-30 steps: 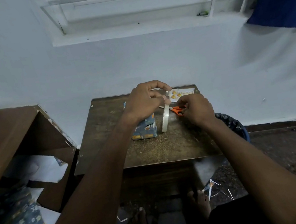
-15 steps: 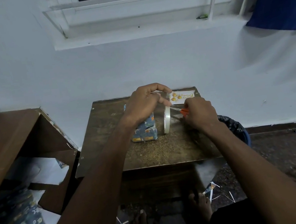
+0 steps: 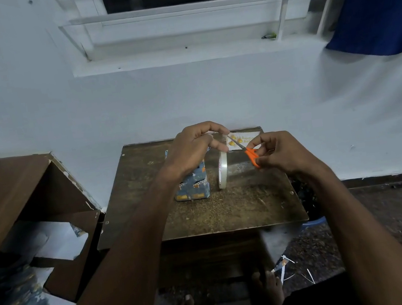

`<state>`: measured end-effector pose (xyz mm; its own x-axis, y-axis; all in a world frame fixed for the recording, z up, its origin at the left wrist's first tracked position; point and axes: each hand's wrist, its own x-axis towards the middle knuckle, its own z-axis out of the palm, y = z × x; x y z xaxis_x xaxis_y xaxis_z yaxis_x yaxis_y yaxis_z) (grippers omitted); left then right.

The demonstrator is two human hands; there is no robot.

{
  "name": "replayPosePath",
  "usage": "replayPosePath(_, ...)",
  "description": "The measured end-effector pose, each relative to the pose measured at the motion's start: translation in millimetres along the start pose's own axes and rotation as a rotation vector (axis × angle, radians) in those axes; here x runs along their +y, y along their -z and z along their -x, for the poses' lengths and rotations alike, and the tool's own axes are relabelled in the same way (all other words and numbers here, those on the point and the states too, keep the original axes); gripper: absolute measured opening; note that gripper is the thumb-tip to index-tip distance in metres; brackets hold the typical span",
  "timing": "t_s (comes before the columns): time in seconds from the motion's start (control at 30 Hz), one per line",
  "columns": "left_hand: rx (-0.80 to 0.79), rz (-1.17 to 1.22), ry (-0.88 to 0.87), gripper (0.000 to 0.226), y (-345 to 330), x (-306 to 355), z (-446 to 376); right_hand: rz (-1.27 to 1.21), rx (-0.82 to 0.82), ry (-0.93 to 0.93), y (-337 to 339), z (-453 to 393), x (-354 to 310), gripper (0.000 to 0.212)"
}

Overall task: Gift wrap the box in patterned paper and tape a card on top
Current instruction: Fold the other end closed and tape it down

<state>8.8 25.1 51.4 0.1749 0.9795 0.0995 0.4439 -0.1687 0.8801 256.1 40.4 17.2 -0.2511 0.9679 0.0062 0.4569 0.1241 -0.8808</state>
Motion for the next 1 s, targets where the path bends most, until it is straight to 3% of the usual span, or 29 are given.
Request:
replayPosePath(0.57,0.051,-0.127,-0.027,0.040,-1.8,-2.7,0.9,0.127,-0.023,0.024,4.0,-1.3,1.5,0.037)
replayPosePath(1.0,0.013,-0.217,-0.039,0.039,-0.9,-1.6,1.6,0.129,0.086,0.100,-3.3,-6.5,-0.5,0.042)
